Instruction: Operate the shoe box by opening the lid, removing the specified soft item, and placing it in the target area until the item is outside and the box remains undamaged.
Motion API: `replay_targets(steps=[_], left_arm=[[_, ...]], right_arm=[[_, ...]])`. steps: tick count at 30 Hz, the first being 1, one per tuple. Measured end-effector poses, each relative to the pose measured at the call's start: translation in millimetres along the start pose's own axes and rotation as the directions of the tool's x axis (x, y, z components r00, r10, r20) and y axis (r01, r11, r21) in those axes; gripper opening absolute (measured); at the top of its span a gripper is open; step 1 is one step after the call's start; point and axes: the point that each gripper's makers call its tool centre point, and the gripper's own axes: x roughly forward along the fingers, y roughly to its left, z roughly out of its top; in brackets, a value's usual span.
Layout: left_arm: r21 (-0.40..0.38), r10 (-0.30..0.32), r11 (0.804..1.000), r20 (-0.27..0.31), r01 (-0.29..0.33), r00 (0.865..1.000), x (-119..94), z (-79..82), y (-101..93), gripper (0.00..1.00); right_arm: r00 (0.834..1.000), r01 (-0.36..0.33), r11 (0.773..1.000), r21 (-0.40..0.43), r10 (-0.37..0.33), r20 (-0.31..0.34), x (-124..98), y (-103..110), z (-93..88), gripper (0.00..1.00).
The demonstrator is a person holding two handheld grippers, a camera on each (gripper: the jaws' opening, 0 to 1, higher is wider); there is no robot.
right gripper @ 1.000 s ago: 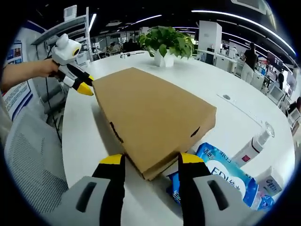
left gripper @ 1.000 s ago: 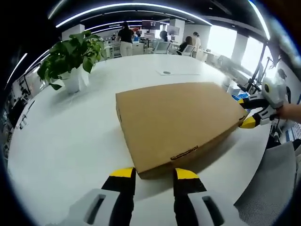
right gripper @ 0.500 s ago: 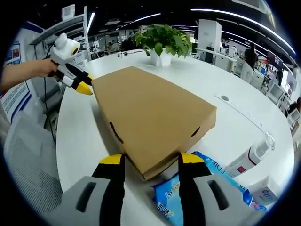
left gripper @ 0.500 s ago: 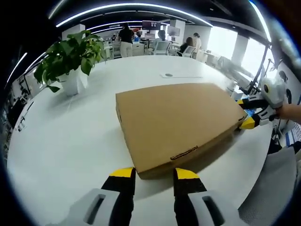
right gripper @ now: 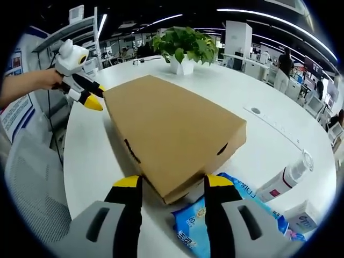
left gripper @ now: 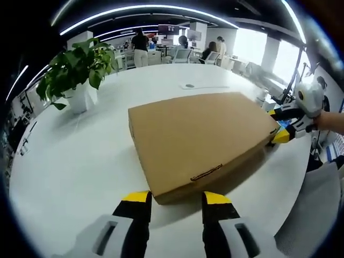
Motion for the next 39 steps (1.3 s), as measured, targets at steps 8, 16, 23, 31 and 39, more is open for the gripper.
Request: replay_targets(steps=[8,16,23,31,39], left_arm=[[0.022,0.004,1.000,0.024,-0.005,1.000,-3.3,2.9,-4.3,0.49],[0.029,0.011,0.999,0.041,-0.012,0.999,-16.2,-1.5,-9.0,0.52],[0.032,0.017,0.999,0.066,-0.019,0.998,-30.2,-3.9,-18.4,0.53],[0.037,0.006,0.999,0.120,-0.010,0.993,-46.5,-0.9,-40.8,0.56],[0.068,-0.020,0.998,0.155,0.009,0.988,-58.9,2.5,-65.3,0.60]], right_arm=[[1.000,0.008,1.000,-0.010,-0.008,0.011,-6.7,3.5,2.1,0.41],[0.999,0.021,0.999,-0.034,-0.020,0.037,-21.1,9.4,5.2,0.43],[0.995,0.048,0.999,-0.009,-0.047,0.088,-40.4,12.5,10.5,0.46],[0.983,0.117,0.993,0.029,-0.120,0.137,-71.5,6.8,8.1,0.50],[0.967,0.182,0.979,0.095,-0.196,0.164,-107.1,-0.1,-3.5,0.55]])
